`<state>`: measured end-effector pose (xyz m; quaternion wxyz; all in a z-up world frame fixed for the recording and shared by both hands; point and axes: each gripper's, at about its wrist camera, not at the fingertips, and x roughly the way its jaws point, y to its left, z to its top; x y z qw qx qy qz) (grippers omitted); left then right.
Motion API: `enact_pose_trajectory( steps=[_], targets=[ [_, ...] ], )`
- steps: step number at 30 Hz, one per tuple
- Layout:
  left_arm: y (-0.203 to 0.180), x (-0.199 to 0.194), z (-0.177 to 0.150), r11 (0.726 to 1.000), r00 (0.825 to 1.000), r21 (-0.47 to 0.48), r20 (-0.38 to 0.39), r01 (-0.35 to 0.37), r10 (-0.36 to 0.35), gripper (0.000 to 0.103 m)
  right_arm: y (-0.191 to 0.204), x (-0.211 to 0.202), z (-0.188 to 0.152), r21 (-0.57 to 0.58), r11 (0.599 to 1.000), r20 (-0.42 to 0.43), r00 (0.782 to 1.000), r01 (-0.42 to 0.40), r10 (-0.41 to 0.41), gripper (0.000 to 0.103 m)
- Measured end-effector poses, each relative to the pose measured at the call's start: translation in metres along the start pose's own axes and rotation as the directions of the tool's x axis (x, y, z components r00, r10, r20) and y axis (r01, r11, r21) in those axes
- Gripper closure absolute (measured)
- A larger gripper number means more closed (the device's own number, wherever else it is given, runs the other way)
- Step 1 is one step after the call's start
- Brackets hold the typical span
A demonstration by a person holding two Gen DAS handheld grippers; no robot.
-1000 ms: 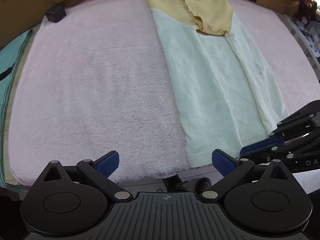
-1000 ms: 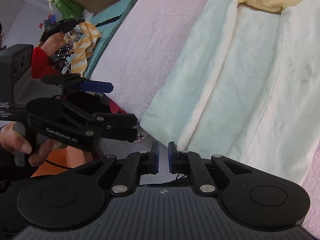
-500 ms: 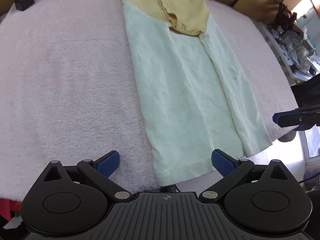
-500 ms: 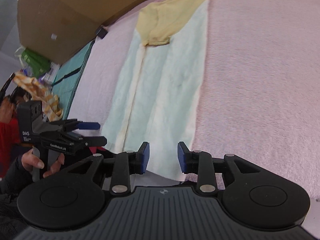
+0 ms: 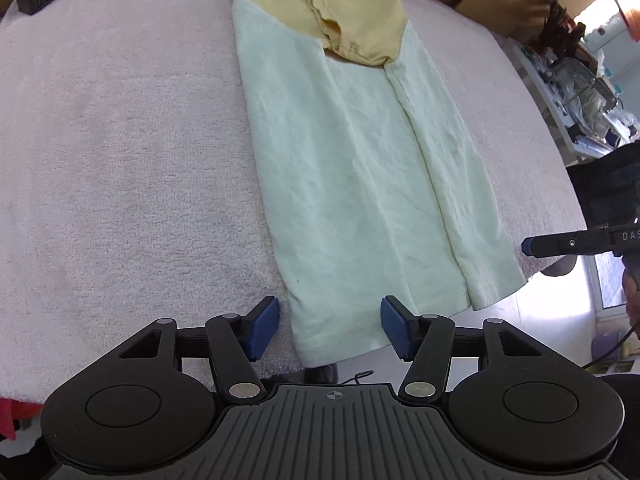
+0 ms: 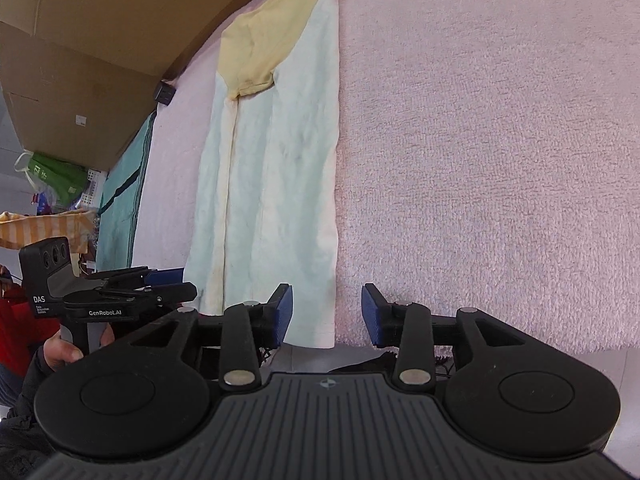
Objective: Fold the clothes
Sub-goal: 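Pinch the white shirt hem with both grippers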
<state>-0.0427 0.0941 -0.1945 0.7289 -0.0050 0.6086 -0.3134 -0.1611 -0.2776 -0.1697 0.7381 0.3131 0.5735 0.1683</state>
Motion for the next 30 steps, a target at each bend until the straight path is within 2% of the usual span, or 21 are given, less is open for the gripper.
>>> enact_pose_trajectory(
  steps=[5,12,17,19,20,24,26,30],
  targets=[
    [0.001,-0.001,-0.001,1.000,1.000,-0.007,-0.009,0.009,-0.009,0.032,-0.005,0.002,-0.001,0.012,1.000,-0.010,1.000,0.009,-0.009,0.060],
    [0.000,0.002,-0.002,0.999,0.999,-0.013,-0.021,0.037,-0.038,0.020,-0.006,0.004,-0.001,0.017,1.000,-0.015,1.000,0.000,0.000,0.057],
    [-0.002,0.005,-0.001,0.998,0.998,-0.015,-0.024,0.054,-0.055,0.021,-0.008,0.008,-0.003,0.053,0.998,-0.036,0.998,-0.044,0.046,0.053],
    [-0.001,0.006,-0.001,0.998,0.998,-0.018,-0.020,0.053,-0.053,0.023,-0.010,0.010,-0.004,0.072,0.995,-0.038,0.997,-0.062,0.065,0.053],
    [0.000,0.005,-0.001,0.998,0.998,-0.020,-0.017,0.052,-0.052,0.028,-0.011,0.011,-0.004,0.086,0.994,-0.034,0.997,-0.069,0.072,0.053],
    [0.011,0.003,0.000,0.998,0.999,-0.047,-0.016,0.028,-0.029,0.057,-0.020,0.009,-0.004,0.148,0.985,-0.022,0.995,-0.093,0.097,0.055],
    [0.019,0.002,0.000,0.996,0.999,-0.077,-0.018,0.036,-0.038,0.066,-0.024,0.008,-0.004,0.170,0.980,-0.017,0.994,-0.102,0.107,0.055],
    [0.024,0.003,0.001,0.991,0.998,-0.118,-0.019,0.057,-0.060,0.064,-0.018,0.010,-0.003,0.136,0.987,-0.029,0.996,-0.083,0.088,0.055]
  ],
)
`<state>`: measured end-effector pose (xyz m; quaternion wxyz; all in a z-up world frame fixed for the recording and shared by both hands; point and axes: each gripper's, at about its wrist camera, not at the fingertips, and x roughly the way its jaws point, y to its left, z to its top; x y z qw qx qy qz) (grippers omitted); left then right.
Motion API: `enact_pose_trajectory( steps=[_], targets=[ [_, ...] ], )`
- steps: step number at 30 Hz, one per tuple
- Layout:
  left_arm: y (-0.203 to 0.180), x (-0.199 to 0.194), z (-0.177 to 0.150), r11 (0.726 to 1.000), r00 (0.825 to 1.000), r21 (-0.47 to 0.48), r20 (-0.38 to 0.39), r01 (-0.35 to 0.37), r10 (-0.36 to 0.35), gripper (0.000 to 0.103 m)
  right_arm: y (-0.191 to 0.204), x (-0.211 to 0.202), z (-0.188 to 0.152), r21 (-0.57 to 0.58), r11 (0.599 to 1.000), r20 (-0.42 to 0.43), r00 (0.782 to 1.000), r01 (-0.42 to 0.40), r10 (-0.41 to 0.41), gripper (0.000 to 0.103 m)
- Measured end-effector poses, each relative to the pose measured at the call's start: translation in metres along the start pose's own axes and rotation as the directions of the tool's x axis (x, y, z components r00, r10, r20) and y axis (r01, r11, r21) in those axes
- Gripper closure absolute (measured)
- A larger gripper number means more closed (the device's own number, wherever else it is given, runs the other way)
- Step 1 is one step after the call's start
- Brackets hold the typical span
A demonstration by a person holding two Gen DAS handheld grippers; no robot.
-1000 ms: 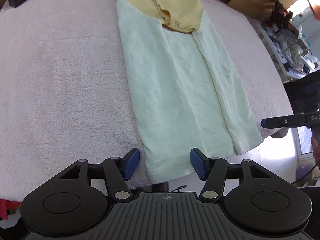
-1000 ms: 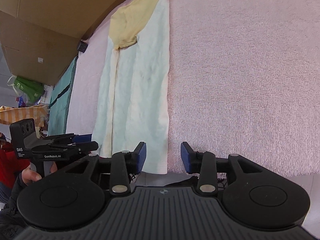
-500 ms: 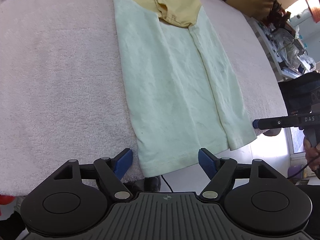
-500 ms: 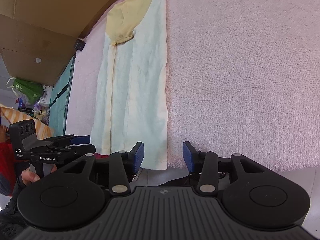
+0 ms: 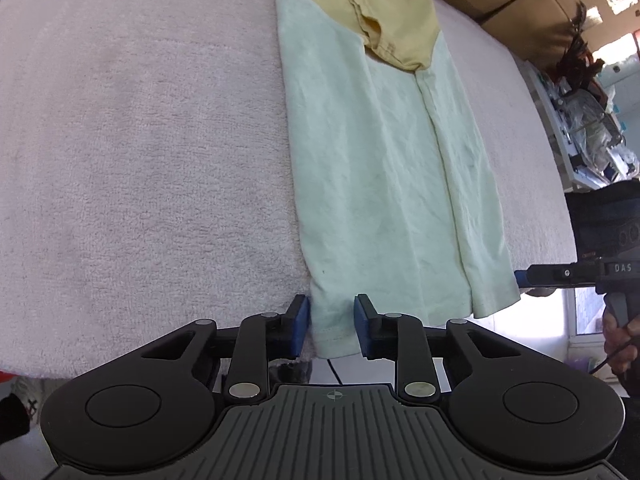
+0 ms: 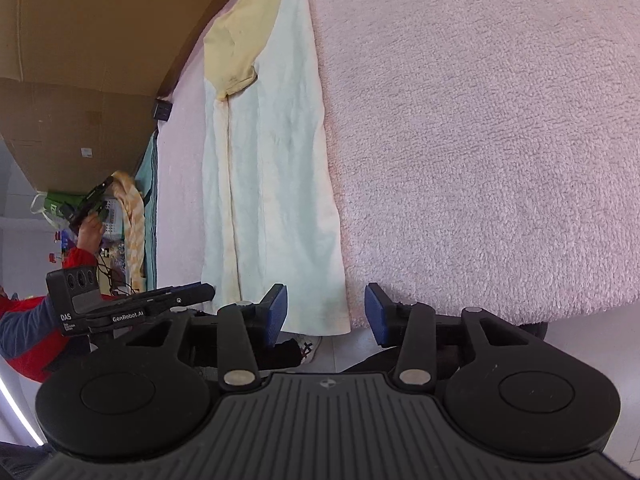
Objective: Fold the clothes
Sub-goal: 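Pinch the white shirt hem with both grippers, then lift the hem with both grippers and fold it toward the yellow collar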
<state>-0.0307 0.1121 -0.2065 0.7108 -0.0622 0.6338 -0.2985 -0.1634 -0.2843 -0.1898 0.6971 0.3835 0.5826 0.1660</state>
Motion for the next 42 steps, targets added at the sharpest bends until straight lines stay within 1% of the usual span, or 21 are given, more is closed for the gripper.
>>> enact_pose_trajectory(
  steps=[1,3,5,10,11,12,13,14,15,16,17,20,23,30,35,42],
  targets=[
    [-0.002,0.000,0.000,1.000,1.000,0.008,-0.004,-0.003,0.003,0.060,0.003,0.001,0.000,-0.010,1.000,-0.004,1.000,0.007,-0.007,0.054],
    [-0.007,0.002,0.000,1.000,1.000,0.027,-0.012,-0.011,0.011,0.058,0.007,0.003,-0.001,-0.026,0.999,-0.011,1.000,0.018,-0.018,0.053],
    [-0.011,0.004,0.000,0.999,1.000,0.043,-0.015,-0.018,0.019,0.058,0.010,0.006,-0.001,-0.031,0.999,-0.012,1.000,0.022,-0.023,0.053],
    [-0.006,0.001,0.001,1.000,1.000,0.026,-0.025,-0.010,0.011,0.058,0.014,0.012,0.000,-0.029,0.999,-0.013,1.000,0.019,-0.019,0.052],
    [-0.007,0.001,0.001,0.999,1.000,0.033,-0.026,-0.015,0.016,0.059,0.015,0.012,0.000,-0.033,0.999,-0.015,1.000,0.021,-0.022,0.052],
    [-0.008,0.000,0.001,0.999,0.999,0.040,-0.026,-0.022,0.023,0.062,0.015,0.013,0.001,-0.035,0.999,-0.015,1.000,0.024,-0.024,0.052],
    [-0.008,0.001,0.001,0.999,0.999,0.041,-0.025,-0.032,0.033,0.068,0.015,0.014,0.001,-0.036,0.999,-0.014,0.999,0.028,-0.028,0.054],
    [-0.008,0.001,0.001,0.998,0.999,0.041,-0.025,-0.042,0.043,0.083,0.015,0.013,0.001,-0.036,0.999,-0.013,0.999,0.039,-0.039,0.061],
    [-0.006,0.000,0.001,0.999,0.999,0.034,-0.027,-0.042,0.043,0.090,0.015,0.014,0.001,-0.038,0.998,-0.014,0.999,0.051,-0.051,0.068],
    [-0.004,-0.001,0.000,0.999,0.999,0.026,-0.030,-0.040,0.041,0.094,0.014,0.015,0.001,-0.046,0.997,-0.023,0.998,0.065,-0.066,0.087],
    [-0.002,-0.001,0.000,0.999,0.999,0.017,-0.033,-0.034,0.035,0.098,0.014,0.017,0.001,-0.046,0.997,-0.038,0.997,0.069,-0.070,0.096],
    [0.002,-0.002,0.000,1.000,0.999,-0.013,-0.038,-0.016,0.015,0.100,0.012,0.022,-0.003,-0.024,0.998,-0.052,0.997,0.050,-0.052,0.098],
    [0.003,-0.005,0.001,0.999,0.999,-0.033,-0.034,0.001,-0.002,0.102,0.014,0.017,-0.003,-0.019,1.000,-0.045,0.999,0.017,-0.018,0.098],
    [0.003,-0.020,0.010,0.998,0.999,-0.051,-0.011,0.038,-0.039,0.102,0.019,0.001,0.006,0.010,0.998,-0.018,0.998,-0.056,0.057,0.098],
    [0.009,-0.028,0.020,0.994,0.997,-0.083,0.009,0.077,-0.076,0.102,0.019,-0.007,0.017,0.016,0.997,0.008,0.997,-0.082,0.081,0.098],
    [0.010,-0.032,0.031,0.981,0.992,-0.146,0.028,0.125,-0.122,0.102,0.026,-0.010,0.028,0.001,0.996,0.031,0.995,-0.094,0.094,0.098]
  ],
)
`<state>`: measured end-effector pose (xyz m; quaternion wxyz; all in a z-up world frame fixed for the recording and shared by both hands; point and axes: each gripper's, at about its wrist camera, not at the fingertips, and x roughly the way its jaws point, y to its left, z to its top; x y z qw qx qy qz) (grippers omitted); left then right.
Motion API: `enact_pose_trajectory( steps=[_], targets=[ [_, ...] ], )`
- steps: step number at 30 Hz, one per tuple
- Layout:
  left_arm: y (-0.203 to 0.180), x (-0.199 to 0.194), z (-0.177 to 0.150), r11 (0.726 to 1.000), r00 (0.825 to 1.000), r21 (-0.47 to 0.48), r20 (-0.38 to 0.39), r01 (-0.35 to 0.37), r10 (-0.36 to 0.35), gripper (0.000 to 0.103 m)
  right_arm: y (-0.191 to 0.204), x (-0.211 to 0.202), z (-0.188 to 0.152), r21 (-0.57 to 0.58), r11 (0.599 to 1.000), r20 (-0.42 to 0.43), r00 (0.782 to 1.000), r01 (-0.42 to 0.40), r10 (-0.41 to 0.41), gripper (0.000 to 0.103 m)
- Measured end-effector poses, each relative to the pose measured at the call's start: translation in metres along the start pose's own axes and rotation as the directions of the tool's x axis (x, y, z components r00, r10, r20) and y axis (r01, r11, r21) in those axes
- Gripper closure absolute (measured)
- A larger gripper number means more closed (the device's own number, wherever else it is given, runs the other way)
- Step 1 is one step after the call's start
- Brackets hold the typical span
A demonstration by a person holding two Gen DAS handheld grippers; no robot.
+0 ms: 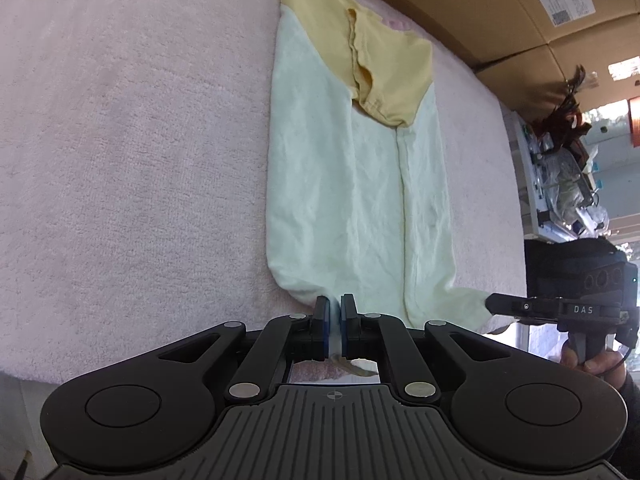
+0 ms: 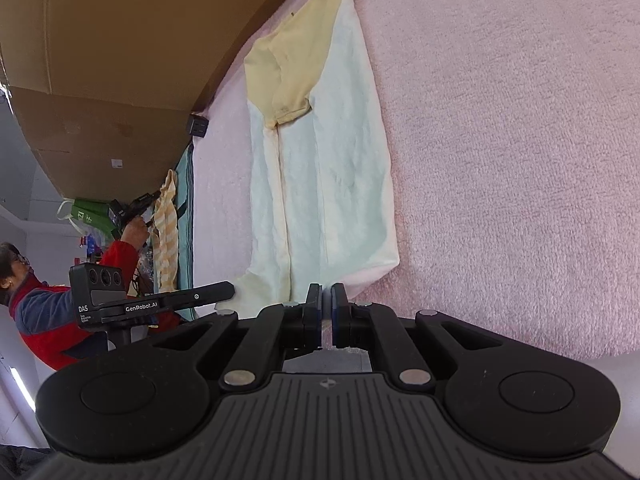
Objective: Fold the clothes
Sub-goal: 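Lift the hem with both grippers and fold it toward the yellow collar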
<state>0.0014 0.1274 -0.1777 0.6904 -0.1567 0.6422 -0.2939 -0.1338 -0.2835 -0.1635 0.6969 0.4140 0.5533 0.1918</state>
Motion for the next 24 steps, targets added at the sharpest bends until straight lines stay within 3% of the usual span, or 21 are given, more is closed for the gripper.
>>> enact_pose_trajectory(
  steps=[7,15,24],
  targets=[
    [0.006,-0.005,0.030,0.997,0.998,-0.068,0.035,0.046,-0.043,0.102,0.009,0.000,0.024,0.002,0.999,0.033,0.998,-0.045,0.045,0.098],
    [0.014,-0.004,0.092,0.991,0.996,-0.131,0.088,0.042,-0.030,0.102,0.010,0.013,0.077,0.024,0.998,0.095,0.994,-0.052,0.050,0.098],
    [0.014,0.016,0.122,0.990,0.997,-0.134,0.068,-0.037,0.046,0.101,-0.004,0.042,0.112,0.110,0.994,0.145,0.989,0.022,-0.038,0.098]
  ],
)
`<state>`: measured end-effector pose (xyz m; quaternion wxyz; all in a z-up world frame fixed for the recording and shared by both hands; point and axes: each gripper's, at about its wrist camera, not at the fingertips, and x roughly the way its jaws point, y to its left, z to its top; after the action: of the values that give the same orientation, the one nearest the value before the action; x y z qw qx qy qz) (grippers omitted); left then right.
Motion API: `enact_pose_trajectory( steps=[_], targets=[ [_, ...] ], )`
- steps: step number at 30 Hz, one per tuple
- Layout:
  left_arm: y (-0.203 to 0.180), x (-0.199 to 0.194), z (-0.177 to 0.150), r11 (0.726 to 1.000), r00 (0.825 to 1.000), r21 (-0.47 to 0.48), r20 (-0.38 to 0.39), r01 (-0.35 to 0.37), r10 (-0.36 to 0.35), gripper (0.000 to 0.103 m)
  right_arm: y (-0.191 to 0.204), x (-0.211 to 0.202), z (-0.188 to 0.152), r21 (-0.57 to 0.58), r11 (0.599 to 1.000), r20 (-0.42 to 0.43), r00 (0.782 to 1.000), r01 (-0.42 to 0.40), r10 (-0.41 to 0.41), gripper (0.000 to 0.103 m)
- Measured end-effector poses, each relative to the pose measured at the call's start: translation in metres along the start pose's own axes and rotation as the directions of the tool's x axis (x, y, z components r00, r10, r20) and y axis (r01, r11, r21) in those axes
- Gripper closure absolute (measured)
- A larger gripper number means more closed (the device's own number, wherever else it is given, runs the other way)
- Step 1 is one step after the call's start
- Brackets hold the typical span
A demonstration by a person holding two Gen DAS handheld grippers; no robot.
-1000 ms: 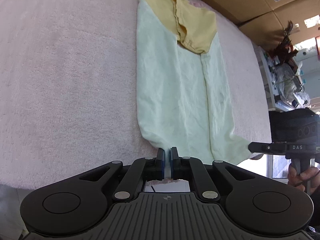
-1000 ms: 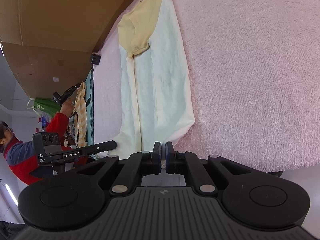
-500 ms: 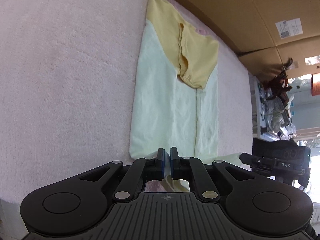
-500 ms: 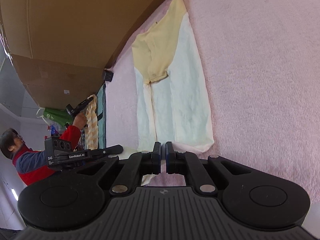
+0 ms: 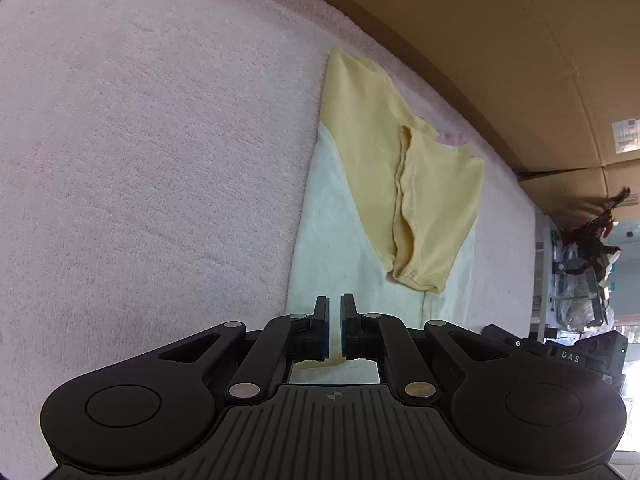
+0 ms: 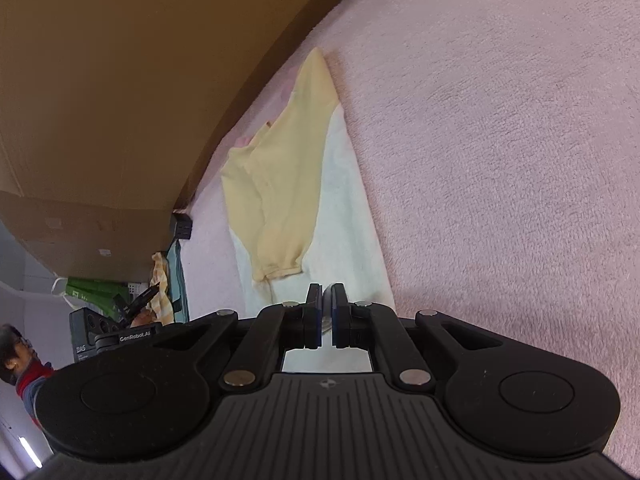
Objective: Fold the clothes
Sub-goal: 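Lift the hem with both grippers and fold it toward the yellow collar, then open both grippers to release the folded hem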
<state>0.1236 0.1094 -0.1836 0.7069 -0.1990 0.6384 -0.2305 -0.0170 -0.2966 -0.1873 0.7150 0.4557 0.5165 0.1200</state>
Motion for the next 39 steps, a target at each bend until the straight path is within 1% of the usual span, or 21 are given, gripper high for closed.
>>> enact_pose_trajectory(
  steps=[1,2,3,4,5,6,7,8,10,13,16,18,21,24,25,27,29,32,35,37,39],
  targets=[
    [-0.001,-0.001,-0.001,1.000,1.000,0.007,-0.001,0.000,0.000,0.099,-0.002,0.002,0.001,0.012,1.000,0.003,1.000,0.016,-0.016,0.098],
    [-0.003,-0.002,-0.002,1.000,1.000,0.016,0.001,-0.007,0.007,0.094,-0.005,0.004,0.001,0.032,0.999,0.008,0.999,0.036,-0.036,0.094],
    [-0.004,-0.003,-0.003,1.000,1.000,0.023,0.003,-0.014,0.013,0.085,-0.007,0.005,0.001,0.051,0.997,0.013,0.999,0.052,-0.053,0.093],
    [-0.005,-0.004,-0.004,0.999,1.000,0.029,0.005,-0.020,0.020,0.083,-0.010,0.005,0.001,0.066,0.996,0.023,0.998,0.054,-0.056,0.082],
    [-0.005,-0.005,-0.006,0.999,1.000,0.029,0.005,-0.018,0.018,0.080,-0.012,0.004,0.001,0.081,0.995,0.034,0.998,0.056,-0.059,0.059],
    [-0.004,-0.006,-0.007,1.000,1.000,0.028,0.006,-0.015,0.015,0.078,-0.015,0.004,0.001,0.096,0.994,0.042,0.998,0.052,-0.056,0.053],
    [-0.004,-0.008,-0.010,1.000,1.000,0.026,0.009,-0.013,0.013,0.078,-0.016,0.001,0.001,0.106,0.994,0.046,0.998,0.034,-0.039,0.044],
    [-0.004,-0.010,-0.012,1.000,1.000,0.025,0.014,-0.012,0.011,0.078,-0.012,-0.003,0.000,0.089,0.995,0.056,0.997,0.045,-0.051,0.044],
    [0.000,-0.014,-0.018,1.000,1.000,0.015,0.019,-0.005,0.005,0.078,0.002,-0.010,-0.002,-0.011,0.996,0.077,0.993,0.093,-0.092,0.048],
    [0.008,-0.019,-0.028,1.000,1.000,-0.017,0.017,0.020,-0.019,0.077,0.027,-0.015,-0.011,-0.162,0.978,0.085,0.989,0.134,-0.121,0.049],
    [0.017,-0.016,-0.034,0.998,1.000,-0.049,-0.003,0.025,-0.025,0.077,0.051,-0.008,-0.020,-0.328,0.931,0.060,0.987,0.162,-0.150,0.050],
    [0.023,-0.013,-0.037,0.998,1.000,-0.067,-0.018,0.024,-0.025,0.077,0.058,-0.002,-0.025,-0.394,0.901,0.041,0.983,0.182,-0.180,0.050],
    [0.029,-0.011,-0.041,0.995,0.998,-0.089,-0.032,0.049,-0.052,0.077,0.059,0.004,-0.030,-0.400,0.899,0.024,0.982,0.179,-0.185,0.050],
    [0.031,-0.010,-0.040,0.990,0.996,-0.117,-0.034,0.084,-0.088,0.076,0.055,0.006,-0.032,-0.382,0.907,0.017,0.982,0.179,-0.186,0.050],
    [0.031,-0.011,-0.040,0.989,0.995,-0.122,-0.031,0.088,-0.092,0.071,0.053,0.006,-0.033,-0.374,0.910,0.013,0.983,0.176,-0.185,0.050],
    [0.031,-0.013,-0.038,0.989,0.997,-0.124,-0.016,0.079,-0.081,0.047,0.052,0.007,-0.034,-0.363,0.916,0.006,0.983,0.171,-0.182,0.050],
    [0.034,-0.013,-0.039,0.989,0.996,-0.122,-0.004,0.087,-0.088,0.041,0.053,0.009,-0.035,-0.355,0.919,0.006,0.984,0.170,-0.180,0.050],
    [0.032,-0.012,-0.037,0.990,0.995,-0.103,-0.007,0.095,-0.096,0.041,0.051,0.008,-0.035,-0.339,0.925,0.009,0.984,0.169,-0.177,0.050],
    [0.030,-0.007,-0.035,0.991,0.995,-0.091,-0.026,0.098,-0.100,0.041,0.048,0.008,-0.035,-0.324,0.930,0.012,0.984,0.173,-0.178,0.050],
    [0.028,-0.004,-0.035,0.993,0.996,-0.084,-0.033,0.079,-0.082,0.041,0.046,0.007,-0.035,-0.320,0.931,0.014,0.984,0.174,-0.179,0.050],
    [0.027,0.001,-0.037,0.996,0.998,-0.071,-0.033,0.047,-0.050,0.036,0.045,0.007,-0.035,-0.314,0.934,0.013,0.985,0.169,-0.174,0.050]
  ],
)
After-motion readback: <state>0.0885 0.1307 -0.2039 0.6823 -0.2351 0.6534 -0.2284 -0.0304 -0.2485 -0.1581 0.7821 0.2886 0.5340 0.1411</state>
